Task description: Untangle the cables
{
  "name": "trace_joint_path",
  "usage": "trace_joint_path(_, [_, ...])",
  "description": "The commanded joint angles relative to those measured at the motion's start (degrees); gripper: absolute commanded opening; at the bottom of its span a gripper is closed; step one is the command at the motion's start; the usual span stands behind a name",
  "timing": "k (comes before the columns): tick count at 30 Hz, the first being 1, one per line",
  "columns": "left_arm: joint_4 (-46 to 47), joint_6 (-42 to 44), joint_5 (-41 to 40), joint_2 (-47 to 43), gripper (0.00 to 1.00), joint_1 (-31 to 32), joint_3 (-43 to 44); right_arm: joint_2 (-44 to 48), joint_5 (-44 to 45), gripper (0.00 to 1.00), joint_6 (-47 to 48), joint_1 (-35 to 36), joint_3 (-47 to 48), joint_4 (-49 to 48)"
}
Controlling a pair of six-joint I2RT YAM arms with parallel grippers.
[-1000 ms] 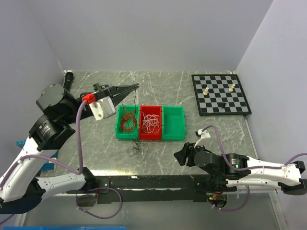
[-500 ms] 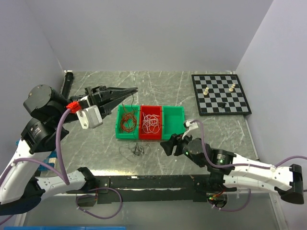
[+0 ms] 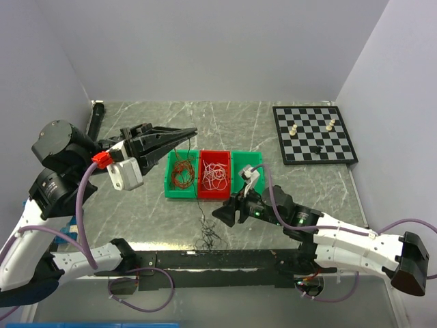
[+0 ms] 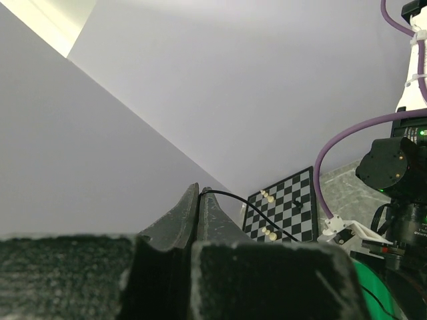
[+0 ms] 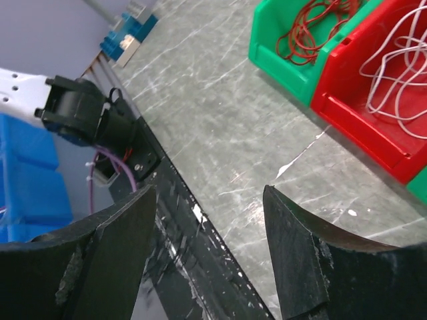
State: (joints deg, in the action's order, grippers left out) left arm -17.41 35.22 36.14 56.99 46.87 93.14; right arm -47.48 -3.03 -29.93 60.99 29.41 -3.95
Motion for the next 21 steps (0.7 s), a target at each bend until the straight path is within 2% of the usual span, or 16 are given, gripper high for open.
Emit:
trace_joint_path(1, [1.4,1.8,1.2,-0.1,0.01,0.1,1.7,0.9,-5.4,0.71,1.2,-0.9,-0.5,-1.8])
trace_joint_path(5, [2.1,1.4,1.4,-0.2,0.01,0.3,1.0,-0.9,-7.3,0.7,1.4,-1.0,0.5,1.1])
trace_joint_path(10, [3.4,1.0,1.3,-0.1,0.01,0.2,0.4,-8.2,-9.1,0.69,2.1,-0.9,4.2,1.9])
trace_joint_path(16, [2.9,1.3,1.3,0.0,0.01,0.1,0.6,-11.4,-5.7,0.68,1.6,-2.0,5.8,-2.5])
trace_joint_path(21, [3.5,1.4,1.4,-0.1,0.01,0.2,-0.2,-12.4,-8.0,0.68,1.9,-2.7,6.8,-6.7])
